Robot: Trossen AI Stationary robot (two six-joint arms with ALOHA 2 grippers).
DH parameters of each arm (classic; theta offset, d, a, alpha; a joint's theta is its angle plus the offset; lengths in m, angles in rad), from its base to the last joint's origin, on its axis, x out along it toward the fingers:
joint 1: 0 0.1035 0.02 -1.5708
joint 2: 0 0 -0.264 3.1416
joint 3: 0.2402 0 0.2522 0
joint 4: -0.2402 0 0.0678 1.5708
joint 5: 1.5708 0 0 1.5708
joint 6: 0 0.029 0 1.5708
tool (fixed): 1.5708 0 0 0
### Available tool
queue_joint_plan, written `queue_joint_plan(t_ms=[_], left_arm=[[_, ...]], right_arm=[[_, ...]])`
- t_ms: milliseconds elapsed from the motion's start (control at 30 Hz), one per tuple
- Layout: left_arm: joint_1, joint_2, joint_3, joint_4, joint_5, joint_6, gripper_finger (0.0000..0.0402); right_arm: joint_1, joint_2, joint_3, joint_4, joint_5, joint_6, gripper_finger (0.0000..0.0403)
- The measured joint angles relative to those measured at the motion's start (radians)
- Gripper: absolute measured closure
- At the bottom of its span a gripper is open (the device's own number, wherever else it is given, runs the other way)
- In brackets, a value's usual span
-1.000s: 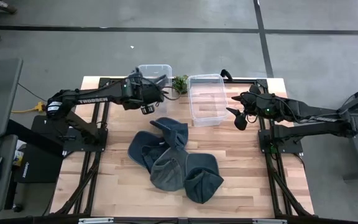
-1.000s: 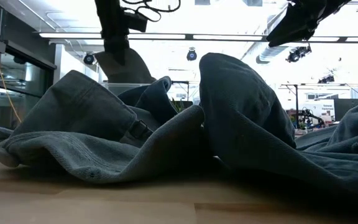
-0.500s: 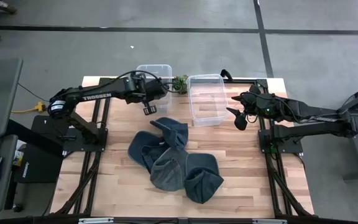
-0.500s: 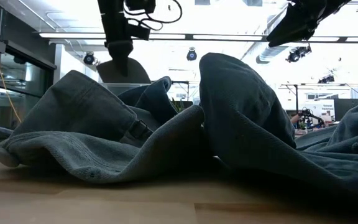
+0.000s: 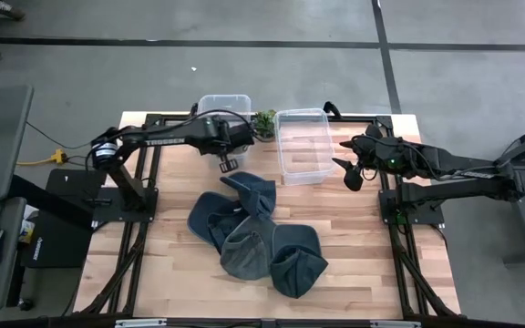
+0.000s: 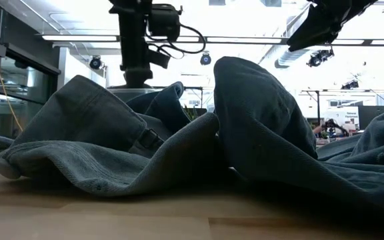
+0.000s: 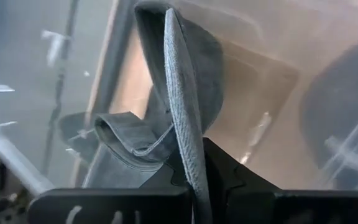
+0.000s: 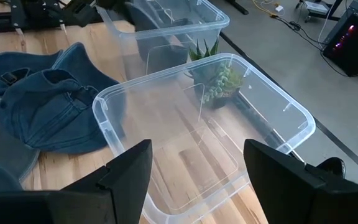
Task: Pick & Place hat
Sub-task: Put the top gray cap into the left transparent bin
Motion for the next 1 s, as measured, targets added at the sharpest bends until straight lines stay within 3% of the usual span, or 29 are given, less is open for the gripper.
queue_joint_plan(t_ms=[100, 300, 700, 1000], left_arm=[[0.0, 0.005, 0.0, -0.01, 0.056, -0.008, 0.0368], [0.0, 0.002, 0.0, -0.001, 0.058, -0.006, 0.0315], [0.0, -0.059, 0.001, -0.005, 0.112, 0.019, 0.0162], [0.0, -0.126, 0.035, -0.026, 0.081, 0.019, 0.0142]], right_arm=[[0.0, 0.0, 0.0, 0.0, 0.0, -0.002, 0.0153], [0.0, 0.0, 0.0, 0.0, 0.001, -0.007, 0.0153], [0.0, 0.0, 0.0, 0.0, 0.0, -0.007, 0.0153], [0.0, 0.0, 0.0, 0.0, 0.0, -0.007, 0.0153]])
